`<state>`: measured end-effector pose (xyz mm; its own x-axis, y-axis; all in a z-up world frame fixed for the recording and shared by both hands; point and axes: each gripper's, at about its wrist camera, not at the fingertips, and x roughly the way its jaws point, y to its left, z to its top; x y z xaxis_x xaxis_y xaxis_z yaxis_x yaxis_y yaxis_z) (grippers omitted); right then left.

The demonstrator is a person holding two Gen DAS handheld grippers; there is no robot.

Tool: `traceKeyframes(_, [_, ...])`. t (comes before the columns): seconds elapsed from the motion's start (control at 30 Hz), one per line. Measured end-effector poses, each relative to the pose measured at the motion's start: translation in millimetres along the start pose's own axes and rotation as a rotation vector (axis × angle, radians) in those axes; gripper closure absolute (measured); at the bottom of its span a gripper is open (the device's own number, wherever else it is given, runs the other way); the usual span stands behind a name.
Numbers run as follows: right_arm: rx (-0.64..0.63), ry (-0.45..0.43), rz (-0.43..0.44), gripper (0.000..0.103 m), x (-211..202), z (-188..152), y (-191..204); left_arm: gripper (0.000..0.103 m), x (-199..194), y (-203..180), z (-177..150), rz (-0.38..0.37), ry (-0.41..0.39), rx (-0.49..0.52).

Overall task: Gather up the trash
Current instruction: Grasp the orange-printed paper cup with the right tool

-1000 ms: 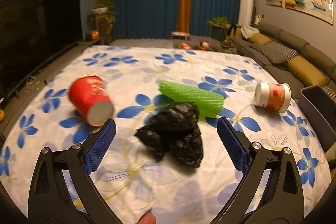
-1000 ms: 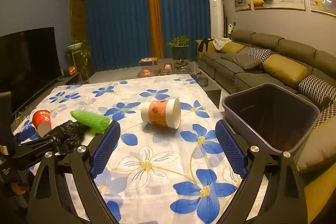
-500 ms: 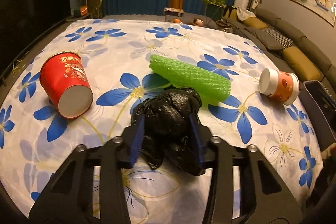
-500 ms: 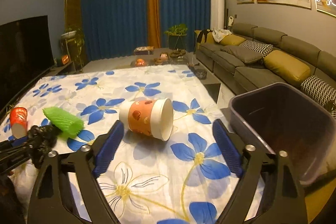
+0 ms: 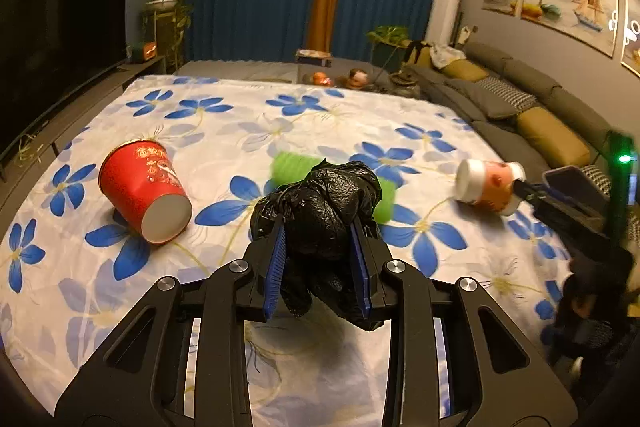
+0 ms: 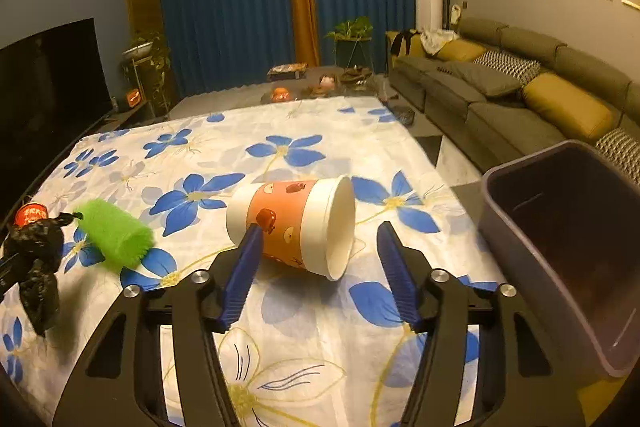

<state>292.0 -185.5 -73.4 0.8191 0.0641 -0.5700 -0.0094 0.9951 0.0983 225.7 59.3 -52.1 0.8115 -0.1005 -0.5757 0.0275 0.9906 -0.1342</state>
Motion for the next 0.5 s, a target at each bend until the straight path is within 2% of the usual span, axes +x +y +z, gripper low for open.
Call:
traceKeyframes(0.1, [0.0,0.022,0.034,0.06,6.7,-0.7,1.0,0.074,-3.7,-0.6,1.1,0.0,-0.015,0.004])
traceKeyframes(0.23, [-0.007,0.021,0.095,0.064,5.9,-0.2,4.6,0.074,1.9,2.9,0.9,-0.005,0.006,-0.009])
traceKeyframes(0.3, [-0.011,0.021,0.124,0.069,3.7,-1.3,7.0,0.074,2.1,3.8,0.1,-0.004,0.009,-0.013])
traceKeyframes(0.5, [-0.03,0.033,0.156,0.081,3.8,-1.2,16.8,0.074,2.0,4.7,-0.2,-0.006,0.01,-0.018])
